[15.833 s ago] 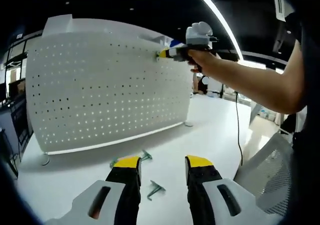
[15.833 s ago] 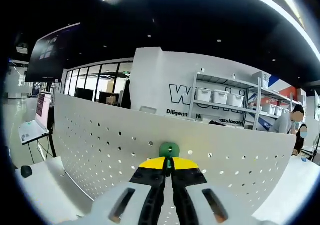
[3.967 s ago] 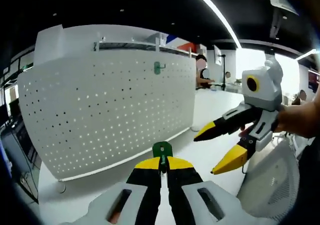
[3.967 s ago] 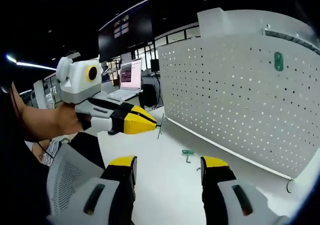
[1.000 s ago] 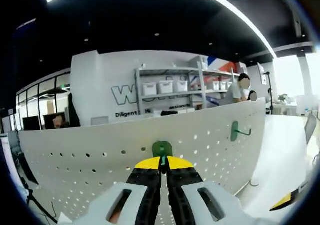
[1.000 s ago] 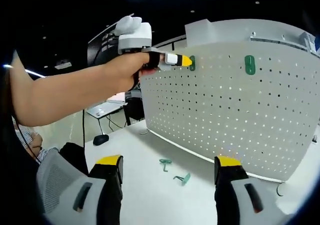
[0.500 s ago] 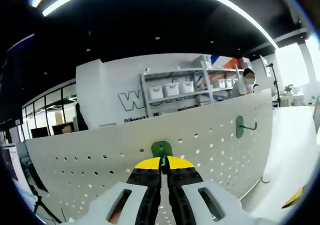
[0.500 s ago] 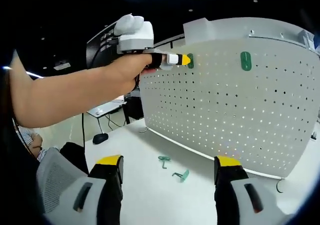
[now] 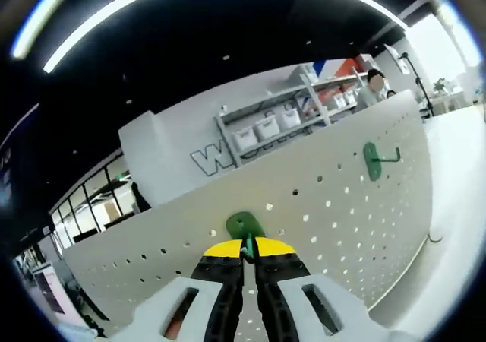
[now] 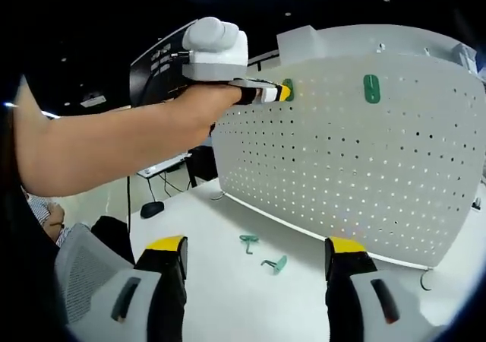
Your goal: Insert the hook assembly into the mounting plate slot until the hook locks in place.
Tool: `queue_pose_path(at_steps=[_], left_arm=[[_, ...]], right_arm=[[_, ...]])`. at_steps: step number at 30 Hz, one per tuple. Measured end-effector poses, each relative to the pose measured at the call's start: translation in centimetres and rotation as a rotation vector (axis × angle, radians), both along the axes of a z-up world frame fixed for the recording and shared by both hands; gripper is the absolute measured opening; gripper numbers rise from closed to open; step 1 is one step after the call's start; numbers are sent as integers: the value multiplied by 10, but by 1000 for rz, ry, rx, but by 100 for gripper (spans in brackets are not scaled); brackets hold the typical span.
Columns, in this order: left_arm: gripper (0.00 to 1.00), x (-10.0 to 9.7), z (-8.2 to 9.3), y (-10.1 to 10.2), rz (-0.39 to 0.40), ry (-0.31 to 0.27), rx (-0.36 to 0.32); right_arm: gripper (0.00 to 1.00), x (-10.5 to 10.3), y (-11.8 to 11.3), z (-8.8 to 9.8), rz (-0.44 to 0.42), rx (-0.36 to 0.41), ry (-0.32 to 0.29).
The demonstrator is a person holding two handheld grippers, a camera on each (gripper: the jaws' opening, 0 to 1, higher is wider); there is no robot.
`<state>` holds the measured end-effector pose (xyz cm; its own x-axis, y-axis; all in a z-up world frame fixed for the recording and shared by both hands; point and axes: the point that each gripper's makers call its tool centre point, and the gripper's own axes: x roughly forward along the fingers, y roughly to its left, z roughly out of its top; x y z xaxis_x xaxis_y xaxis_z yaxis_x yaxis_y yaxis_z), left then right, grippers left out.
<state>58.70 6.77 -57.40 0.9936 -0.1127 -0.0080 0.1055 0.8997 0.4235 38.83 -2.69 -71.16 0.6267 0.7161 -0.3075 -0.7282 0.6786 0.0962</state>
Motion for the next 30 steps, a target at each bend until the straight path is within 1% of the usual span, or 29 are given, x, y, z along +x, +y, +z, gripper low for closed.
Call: queue_pose_path(at_steps=[2, 5, 6, 7, 8, 9, 10, 11, 12, 14, 15, 16, 17, 19, 20, 22, 23, 25, 27, 30], left_arm=[[5, 1, 0, 0, 5, -6, 38], [5, 2, 0, 0, 5, -7, 60], [5, 2, 1, 0, 7, -8, 119], [5, 2, 0, -1, 10, -10, 141], [4, 2, -1, -2, 9, -14, 151], [4, 3, -3, -2, 5, -1, 151], [4, 2, -4, -2, -9, 1, 100], [3, 2, -5, -2, -12, 5, 65], [3, 1, -4, -1, -9, 4, 84], [4, 1, -4, -2, -12, 4, 91], [4, 1, -5, -2, -21, 9, 47], [4, 2, -7, -3, -40, 27, -18], [4, 1, -8, -2, -45, 41, -61], [5, 0, -6, -1, -58, 35, -60], [5, -1, -7, -1, -67, 36, -79], [7, -1, -8, -1, -78, 46, -149], [8, -2, -7, 1, -78, 46, -135], [9, -3, -8, 1, -84, 42, -137], [13, -4, -9, 3, -87, 49, -179], [17, -6, -10, 7, -83, 51, -189]], right_arm=[[73, 0, 1, 0, 2, 0, 2], [73, 0, 0, 0, 1, 1, 2], [73, 0, 0, 0, 1, 2, 3], [73, 0, 0, 0, 0, 1, 3], [73, 0, 0, 0, 0, 0, 3], [73, 0, 0, -1, 0, 0, 3], [73, 0, 0, -1, 1, -1, 4], [73, 0, 0, -1, 1, -1, 4], [72, 0, 0, -1, 0, -2, 3], [72, 0, -1, -1, -1, -2, 3], [72, 1, -1, -1, -2, -3, 5], [72, 1, -1, -1, -3, -5, 5], [72, 1, -2, -1, -4, -6, 4], [72, 1, -2, -1, -5, -6, 5], [72, 1, -2, -1, -6, -7, 5], [72, 1, -2, -1, -6, -9, 6], [72, 1, -1, -1, -5, -10, 5], [72, 1, 0, -1, -4, -11, 4], [72, 1, 0, -1, -3, -11, 3], [72, 1, 1, -1, -2, -15, 3]])
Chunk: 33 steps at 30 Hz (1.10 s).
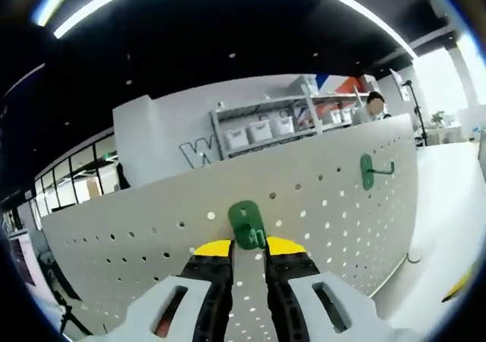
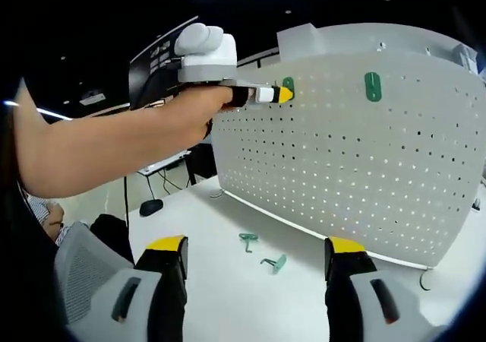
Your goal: Insert the hook assembly into the mounting plate slot until the hook locks in place.
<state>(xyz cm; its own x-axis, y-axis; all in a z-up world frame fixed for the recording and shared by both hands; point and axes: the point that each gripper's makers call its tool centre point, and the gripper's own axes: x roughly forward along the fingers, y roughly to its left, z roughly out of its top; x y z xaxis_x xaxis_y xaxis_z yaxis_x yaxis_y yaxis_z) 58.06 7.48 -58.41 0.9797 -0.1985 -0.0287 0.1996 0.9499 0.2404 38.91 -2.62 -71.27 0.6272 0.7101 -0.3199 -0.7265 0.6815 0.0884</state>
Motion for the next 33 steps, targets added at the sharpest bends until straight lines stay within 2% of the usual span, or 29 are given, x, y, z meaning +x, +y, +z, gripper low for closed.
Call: queue_pose_path(at_steps=[13, 24, 33], left_arm=[[22, -18, -10, 21, 6, 0, -8], [24, -40, -40, 32, -6, 51, 17], [25, -69, -63, 49, -9, 83, 6]], right_arm=[[72, 0, 3, 0, 4, -7, 0], [72, -4, 6, 0, 7, -10, -1], [72, -4, 7, -4, 4, -23, 5]])
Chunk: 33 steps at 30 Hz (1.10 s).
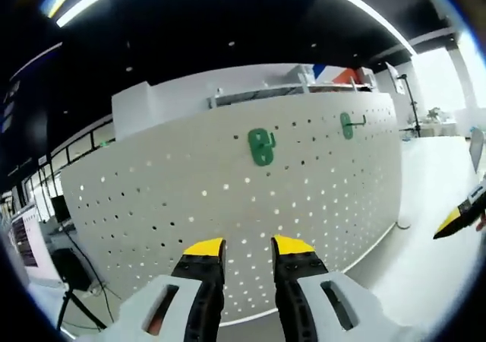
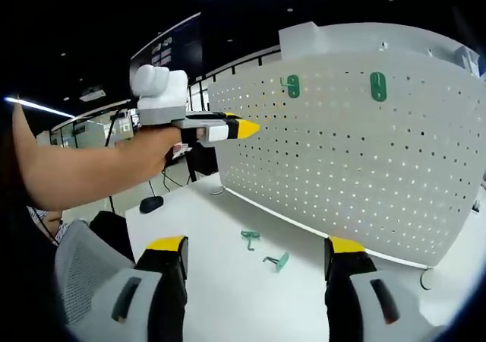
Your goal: Insert the hook assembly into the mounting plate slot until the hook locks in place.
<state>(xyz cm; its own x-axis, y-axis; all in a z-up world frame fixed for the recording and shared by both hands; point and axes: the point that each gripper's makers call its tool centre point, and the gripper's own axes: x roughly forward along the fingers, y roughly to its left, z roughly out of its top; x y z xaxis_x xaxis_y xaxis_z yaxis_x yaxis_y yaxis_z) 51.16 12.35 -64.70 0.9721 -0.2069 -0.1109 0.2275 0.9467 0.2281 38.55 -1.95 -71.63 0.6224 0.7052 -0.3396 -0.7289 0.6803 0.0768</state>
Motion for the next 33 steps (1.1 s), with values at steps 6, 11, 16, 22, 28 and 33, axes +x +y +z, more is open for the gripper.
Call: queue_pose_path(at_steps=[6, 11, 16, 22, 28, 33], left_arm=[[26, -20, -13, 11, 7, 25, -18], [26, -41, -17, 17, 1, 31, -36], [26, -60, -18, 23, -3, 28, -56], [26, -81, -17, 26, -14, 22, -61], [26, -100, -20, 32, -6, 17, -74], [26, -115, -25, 32, -9, 23, -86]], right_arm=[[72, 1, 5, -5, 10, -16, 8], [72, 3, 8, -12, 13, -30, 20], [71, 4, 9, -20, 15, -43, 34], [70, 6, 13, -29, 16, -55, 49], [68, 10, 17, -41, 20, -75, 65], [65, 18, 21, -54, 26, -104, 77]])
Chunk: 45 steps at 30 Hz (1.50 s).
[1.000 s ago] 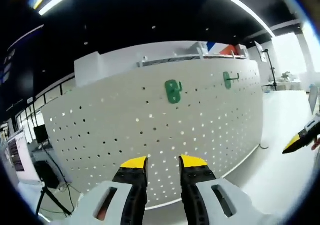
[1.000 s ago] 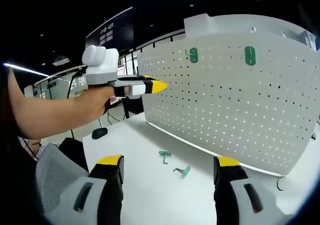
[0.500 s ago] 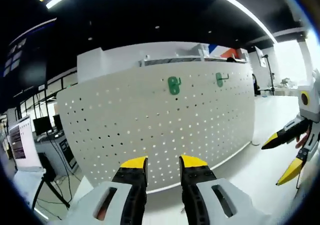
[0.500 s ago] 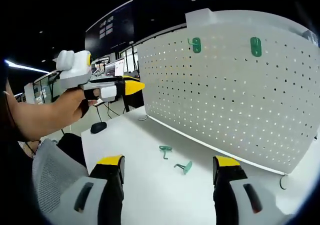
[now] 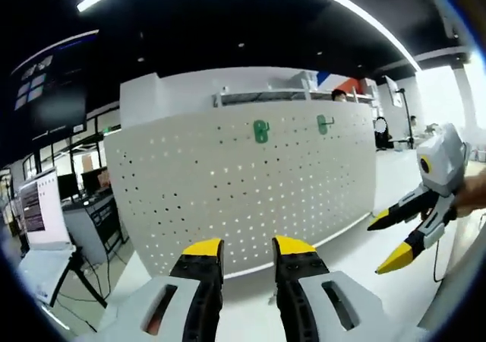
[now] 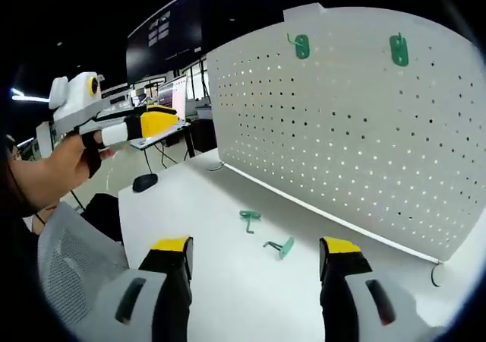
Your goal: Insert the hook assembly into the mounting plate slot until the hook locks in place.
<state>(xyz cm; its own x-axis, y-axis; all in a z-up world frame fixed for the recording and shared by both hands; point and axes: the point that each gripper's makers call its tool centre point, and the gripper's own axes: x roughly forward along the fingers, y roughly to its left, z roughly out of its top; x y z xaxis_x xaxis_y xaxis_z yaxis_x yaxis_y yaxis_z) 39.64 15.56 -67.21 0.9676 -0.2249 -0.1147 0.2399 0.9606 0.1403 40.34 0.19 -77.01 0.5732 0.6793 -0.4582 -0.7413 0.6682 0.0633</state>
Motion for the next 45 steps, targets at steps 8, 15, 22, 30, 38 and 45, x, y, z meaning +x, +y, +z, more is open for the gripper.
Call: queue_pose_path(at_steps=[8, 15, 22, 30, 38, 45], left_arm=[[26, -16, -12, -2, -4, 17, -8], [27, -25, -19, -11, -35, 34, -3], [30, -30, -26, -19, -71, 57, 1], [40, -35, -32, -28, -127, 80, -10], [53, -39, -32, -37, -180, 83, -28], [55, -38, -34, -38, -190, 93, -22]], right_arm=[[59, 15, 4, -29, -5, -52, 25], [55, 25, 5, -53, -10, -86, 58], [50, 37, 7, -72, -27, -93, 94], [44, 42, 11, -88, -28, -99, 125], [37, 45, 16, -100, -23, -107, 140], [30, 53, 17, -113, -32, -132, 134]])
